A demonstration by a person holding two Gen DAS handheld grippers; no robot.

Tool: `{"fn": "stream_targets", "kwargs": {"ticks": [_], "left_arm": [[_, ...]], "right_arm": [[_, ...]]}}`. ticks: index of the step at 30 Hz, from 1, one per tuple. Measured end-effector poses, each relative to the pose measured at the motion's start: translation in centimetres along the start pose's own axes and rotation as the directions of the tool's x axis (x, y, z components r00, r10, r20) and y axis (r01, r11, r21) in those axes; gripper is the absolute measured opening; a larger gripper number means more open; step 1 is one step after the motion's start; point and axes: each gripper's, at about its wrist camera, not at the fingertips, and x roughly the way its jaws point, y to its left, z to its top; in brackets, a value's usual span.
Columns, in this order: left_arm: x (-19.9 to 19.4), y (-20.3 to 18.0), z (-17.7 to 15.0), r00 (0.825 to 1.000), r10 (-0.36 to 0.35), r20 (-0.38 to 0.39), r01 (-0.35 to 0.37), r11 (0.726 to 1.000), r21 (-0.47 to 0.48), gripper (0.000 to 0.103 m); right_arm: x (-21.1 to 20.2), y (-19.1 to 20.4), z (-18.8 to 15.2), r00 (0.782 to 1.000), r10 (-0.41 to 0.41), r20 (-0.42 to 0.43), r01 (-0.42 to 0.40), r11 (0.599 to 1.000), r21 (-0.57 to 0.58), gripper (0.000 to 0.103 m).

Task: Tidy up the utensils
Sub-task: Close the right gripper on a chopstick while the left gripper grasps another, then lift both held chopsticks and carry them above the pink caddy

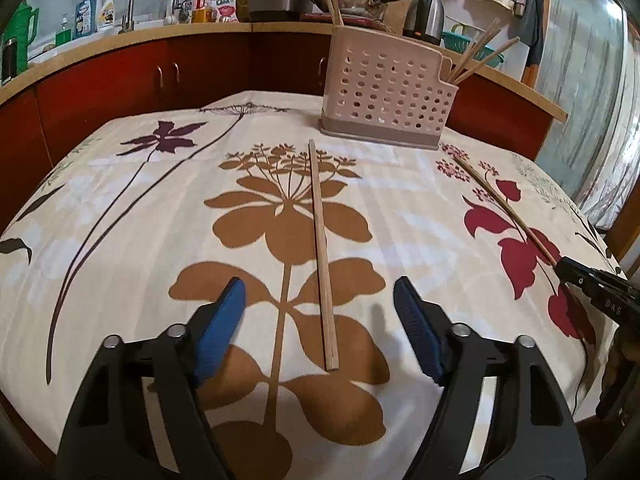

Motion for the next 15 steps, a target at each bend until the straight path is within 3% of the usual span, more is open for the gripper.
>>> {"fn": "stream_targets", "kwargs": {"ticks": [5,7,10,15], "left_arm": [[0.2,-0.2,-0.6,1.0,0.012,-0.015,-0.012,1.0,0.026,0.054],[0.1,-0.3,-0.7,1.0,0.014,-0.014,-0.014,0.999,0.04,0.04],[0.0,-0.8,-1.0,1.0,0.023,-0.013,-0.022,0.997,0.08,0.026],[-0.3,-0.8,-1.1,1.0,0.017,-0.015,-0.016,0.995,0.095,0.012]], "right_arm": [[0.0,1.5,-0.4,1.0,0.026,0.001,-0.026,0.999,-0.019,0.007],[0.0,1.6,-0.5,1.0,0.028,0.003,-0.028,0.999,-0.019,0.007],[0.0,1.5,-0.6,0.999,0.037,0.008,-0.037,0.999,-0.002,0.007],[0.0,1.8,-0.7,0.999,0.043,0.013,-0.043,0.999,-0.004,0.007]]}}
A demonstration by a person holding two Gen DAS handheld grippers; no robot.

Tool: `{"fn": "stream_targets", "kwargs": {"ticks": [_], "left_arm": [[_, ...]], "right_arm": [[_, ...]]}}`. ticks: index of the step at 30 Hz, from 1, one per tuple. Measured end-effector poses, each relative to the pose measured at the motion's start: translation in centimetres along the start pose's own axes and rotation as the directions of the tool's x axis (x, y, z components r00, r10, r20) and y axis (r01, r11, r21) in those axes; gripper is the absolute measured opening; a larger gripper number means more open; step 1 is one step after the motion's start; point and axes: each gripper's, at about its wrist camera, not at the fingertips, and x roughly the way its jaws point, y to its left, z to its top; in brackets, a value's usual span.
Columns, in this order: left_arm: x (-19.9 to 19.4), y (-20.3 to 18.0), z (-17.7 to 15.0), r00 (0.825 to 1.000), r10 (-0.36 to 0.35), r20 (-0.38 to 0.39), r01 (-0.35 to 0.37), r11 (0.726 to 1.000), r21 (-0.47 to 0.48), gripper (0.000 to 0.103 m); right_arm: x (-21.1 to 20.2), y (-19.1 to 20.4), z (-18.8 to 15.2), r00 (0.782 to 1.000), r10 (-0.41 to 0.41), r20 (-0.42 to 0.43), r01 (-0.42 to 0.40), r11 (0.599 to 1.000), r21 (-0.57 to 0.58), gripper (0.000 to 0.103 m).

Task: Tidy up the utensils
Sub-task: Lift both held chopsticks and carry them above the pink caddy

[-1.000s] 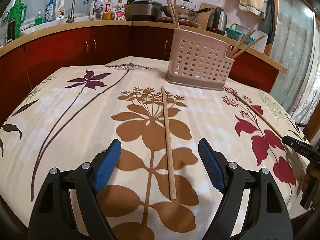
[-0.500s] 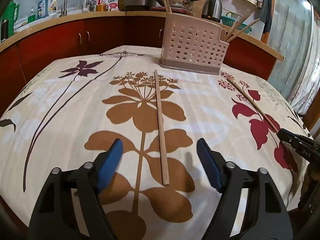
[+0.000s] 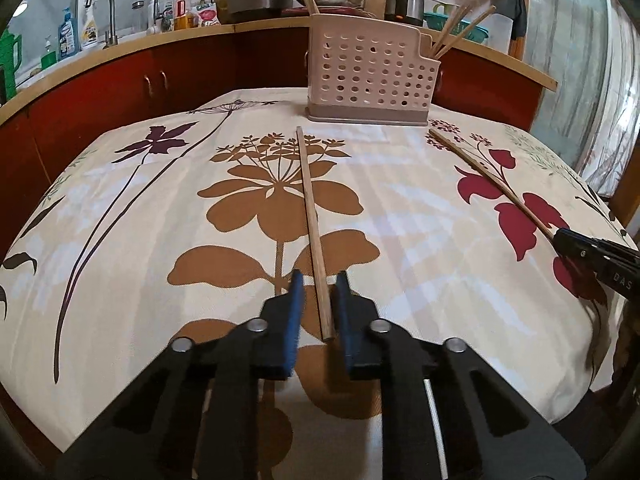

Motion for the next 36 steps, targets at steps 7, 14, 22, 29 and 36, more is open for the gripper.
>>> {"fn": "stream_targets", "kwargs": {"ticks": [7,14,22,29,36], "left_arm": [[-0.6,0.2,0.2,1.0,-0.004,0.014,0.004,1.0,-0.012,0.007],[-3.0,0.8,1.9,0.994,0.01,0.108,-0.008,1.0,-0.019,0.007],[-6.1,1.2,4.3,0.974,0.018,0.227,-0.01,0.999,-0.038,0.006],[-8.5,1.4,6.6,0.947,0.013,0.32,-0.001,0.999,-0.04,0.006],[-9.9,1.1,9.0,0.921,-0.002,0.39,0.01,1.0,-0.018,0.006]], "right_arm": [[-0.5,0.7,-0.1,1.0,0.01,0.016,-0.01,1.0,-0.009,0.007],[-2.6,1.1,1.3,0.996,0.014,0.086,-0.012,1.0,-0.014,0.007],[-5.9,1.4,3.9,0.982,0.012,0.189,-0.008,1.0,-0.024,0.006],[-7.6,1.7,6.0,0.967,0.023,0.252,-0.015,0.999,-0.033,0.006],[-8.3,2.3,8.5,0.952,0.038,0.303,-0.021,0.998,-0.061,0.006]]}}
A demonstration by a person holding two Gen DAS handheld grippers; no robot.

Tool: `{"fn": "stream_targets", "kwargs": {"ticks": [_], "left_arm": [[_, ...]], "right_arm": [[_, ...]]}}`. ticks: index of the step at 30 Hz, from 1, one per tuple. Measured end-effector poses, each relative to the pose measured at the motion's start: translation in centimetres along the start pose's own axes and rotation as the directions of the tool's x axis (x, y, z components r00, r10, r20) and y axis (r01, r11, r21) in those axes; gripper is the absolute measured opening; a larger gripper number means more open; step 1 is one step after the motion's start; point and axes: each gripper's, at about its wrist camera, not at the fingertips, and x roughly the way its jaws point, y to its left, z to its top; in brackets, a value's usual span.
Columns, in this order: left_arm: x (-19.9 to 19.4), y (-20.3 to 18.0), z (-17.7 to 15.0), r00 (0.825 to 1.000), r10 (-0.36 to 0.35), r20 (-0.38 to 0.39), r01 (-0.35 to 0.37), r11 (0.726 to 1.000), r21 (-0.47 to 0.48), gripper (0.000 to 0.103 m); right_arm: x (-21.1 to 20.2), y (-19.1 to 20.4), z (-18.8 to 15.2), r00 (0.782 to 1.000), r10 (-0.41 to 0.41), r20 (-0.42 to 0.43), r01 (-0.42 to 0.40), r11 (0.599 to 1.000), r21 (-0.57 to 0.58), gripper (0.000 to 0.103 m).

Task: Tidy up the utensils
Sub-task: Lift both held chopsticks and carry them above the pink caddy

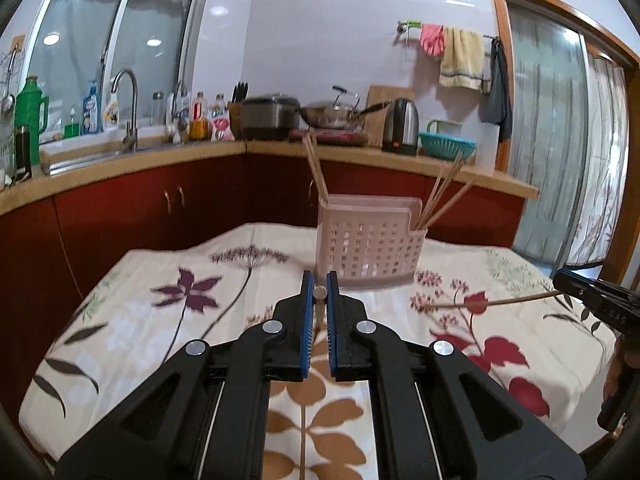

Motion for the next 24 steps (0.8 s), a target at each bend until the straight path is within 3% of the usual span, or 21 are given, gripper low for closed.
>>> {"fn": "stream_targets", "kwargs": {"ticks": [15,24], "left_arm": [[3.2,-0.4,4.0,0.997,-0.023,0.073,0.021,1.0,0.021,0.007],[5.4,0.6,5.2,0.996,-0.015,0.085,0.014,1.0,0.01,0.007]], "right_arm": [[3.3,0.7,4.9,0.994,0.017,0.107,-0.013,0.999,-0.039,0.006],[7.2,0.8,5.9,0.993,0.033,0.111,-0.03,0.999,-0.032,0.006]]}}
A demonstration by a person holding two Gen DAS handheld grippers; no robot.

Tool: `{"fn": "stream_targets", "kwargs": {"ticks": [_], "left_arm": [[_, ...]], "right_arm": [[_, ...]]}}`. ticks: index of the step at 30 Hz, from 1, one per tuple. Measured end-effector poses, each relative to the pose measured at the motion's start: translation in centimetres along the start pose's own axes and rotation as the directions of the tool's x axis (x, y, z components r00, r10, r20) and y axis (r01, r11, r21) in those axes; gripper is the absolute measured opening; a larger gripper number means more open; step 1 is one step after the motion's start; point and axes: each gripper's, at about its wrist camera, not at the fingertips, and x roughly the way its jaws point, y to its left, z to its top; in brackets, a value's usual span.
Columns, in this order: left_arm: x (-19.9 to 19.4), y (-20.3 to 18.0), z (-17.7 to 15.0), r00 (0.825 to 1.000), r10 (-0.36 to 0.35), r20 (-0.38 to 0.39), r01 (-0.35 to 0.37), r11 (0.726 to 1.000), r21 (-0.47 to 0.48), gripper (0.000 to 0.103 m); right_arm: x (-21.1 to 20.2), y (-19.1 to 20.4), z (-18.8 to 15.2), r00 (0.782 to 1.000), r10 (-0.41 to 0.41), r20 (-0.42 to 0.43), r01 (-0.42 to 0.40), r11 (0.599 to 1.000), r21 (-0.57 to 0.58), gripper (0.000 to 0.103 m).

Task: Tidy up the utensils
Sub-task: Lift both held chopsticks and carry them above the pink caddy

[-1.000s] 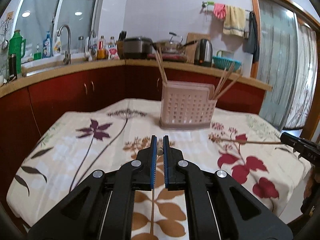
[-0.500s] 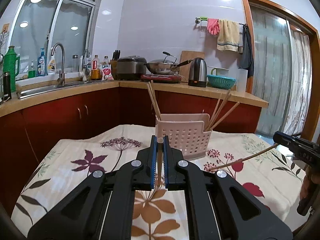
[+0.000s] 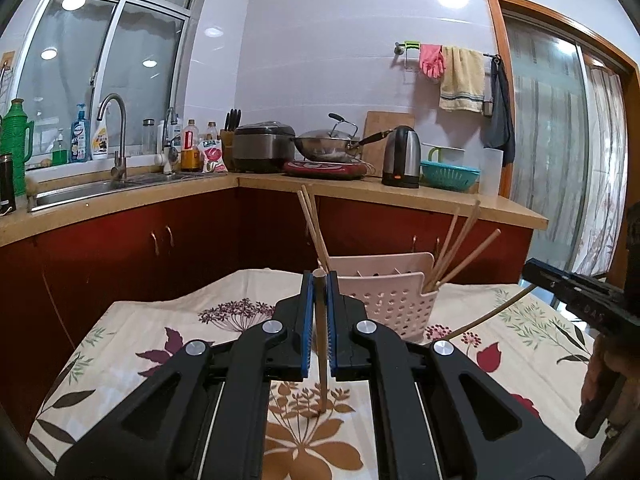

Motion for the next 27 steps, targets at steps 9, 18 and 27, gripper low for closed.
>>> {"fn": "stream_targets", "kwargs": {"ticks": [9,18,27], "left_arm": [[2.0,0.7,1.1,1.0,-0.005,0.005,0.005,1.0,-0.002,0.007],[3.6,1.2,2.0,1.0,-0.009,0.023,0.009,1.0,0.0,0.007],[5.3,1.2,3.2,0.999,-0.027,0.039,0.027,1.0,0.007,0.007]], "right_arm": [[2.1,0.2,2.1,0.999,0.0,0.05,0.001,1.0,-0.023,0.006],[4.6,-0.2,3.7,0.997,0.004,0.076,-0.003,1.0,-0.012,0.006],[6.4,-0.2,3.5,0.999,0.003,0.052,-0.003,1.0,-0.008,0.007]]}}
